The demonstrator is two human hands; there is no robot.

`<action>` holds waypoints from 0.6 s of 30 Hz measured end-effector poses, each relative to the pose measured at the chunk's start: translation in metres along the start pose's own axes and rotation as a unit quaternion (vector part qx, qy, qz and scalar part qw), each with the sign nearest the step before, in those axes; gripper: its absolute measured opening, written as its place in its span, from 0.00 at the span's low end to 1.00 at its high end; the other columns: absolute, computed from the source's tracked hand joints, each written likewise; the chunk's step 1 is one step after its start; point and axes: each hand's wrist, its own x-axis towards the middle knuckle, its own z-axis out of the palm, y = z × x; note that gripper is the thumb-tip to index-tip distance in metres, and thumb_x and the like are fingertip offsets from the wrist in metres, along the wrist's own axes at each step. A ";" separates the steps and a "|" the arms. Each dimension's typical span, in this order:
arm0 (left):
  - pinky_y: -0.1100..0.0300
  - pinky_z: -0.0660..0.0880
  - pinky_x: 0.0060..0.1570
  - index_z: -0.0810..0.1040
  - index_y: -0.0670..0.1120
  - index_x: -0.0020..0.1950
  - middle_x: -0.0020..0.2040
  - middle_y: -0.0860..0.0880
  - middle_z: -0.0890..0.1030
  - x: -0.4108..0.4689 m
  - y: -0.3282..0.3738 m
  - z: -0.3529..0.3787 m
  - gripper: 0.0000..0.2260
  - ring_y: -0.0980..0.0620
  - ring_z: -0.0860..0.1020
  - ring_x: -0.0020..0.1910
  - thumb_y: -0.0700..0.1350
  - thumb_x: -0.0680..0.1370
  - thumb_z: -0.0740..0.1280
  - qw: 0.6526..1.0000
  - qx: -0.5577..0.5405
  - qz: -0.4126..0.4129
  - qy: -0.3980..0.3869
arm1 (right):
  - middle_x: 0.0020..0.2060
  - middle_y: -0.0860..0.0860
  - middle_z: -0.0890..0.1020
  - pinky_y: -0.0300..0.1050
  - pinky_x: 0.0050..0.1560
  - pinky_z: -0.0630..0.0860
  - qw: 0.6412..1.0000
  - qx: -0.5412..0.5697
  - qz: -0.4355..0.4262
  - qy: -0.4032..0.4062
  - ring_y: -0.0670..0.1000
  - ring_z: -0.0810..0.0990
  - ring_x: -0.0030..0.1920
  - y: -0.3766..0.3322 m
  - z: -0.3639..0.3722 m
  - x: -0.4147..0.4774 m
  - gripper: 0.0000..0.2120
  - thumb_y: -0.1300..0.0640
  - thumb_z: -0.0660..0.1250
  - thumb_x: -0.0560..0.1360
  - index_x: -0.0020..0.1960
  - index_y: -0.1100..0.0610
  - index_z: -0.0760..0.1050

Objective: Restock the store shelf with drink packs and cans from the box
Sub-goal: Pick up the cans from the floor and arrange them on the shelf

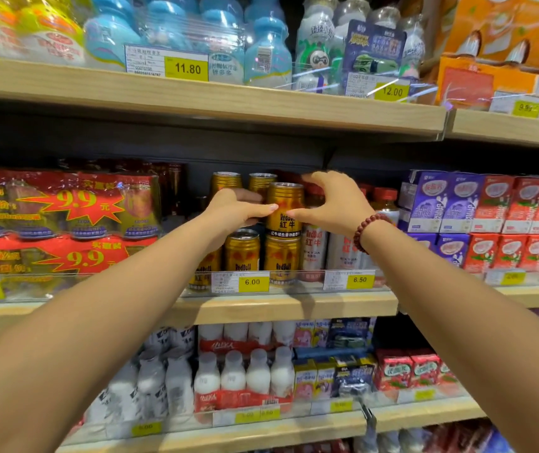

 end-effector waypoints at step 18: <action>0.56 0.78 0.45 0.79 0.42 0.52 0.44 0.47 0.81 -0.157 -0.031 0.117 0.08 0.49 0.80 0.45 0.41 0.74 0.71 0.974 -0.027 0.039 -0.221 | 0.64 0.56 0.75 0.52 0.60 0.75 0.949 0.033 0.314 0.021 0.56 0.77 0.59 0.032 -0.020 -0.260 0.27 0.49 0.70 0.73 0.68 0.57 0.69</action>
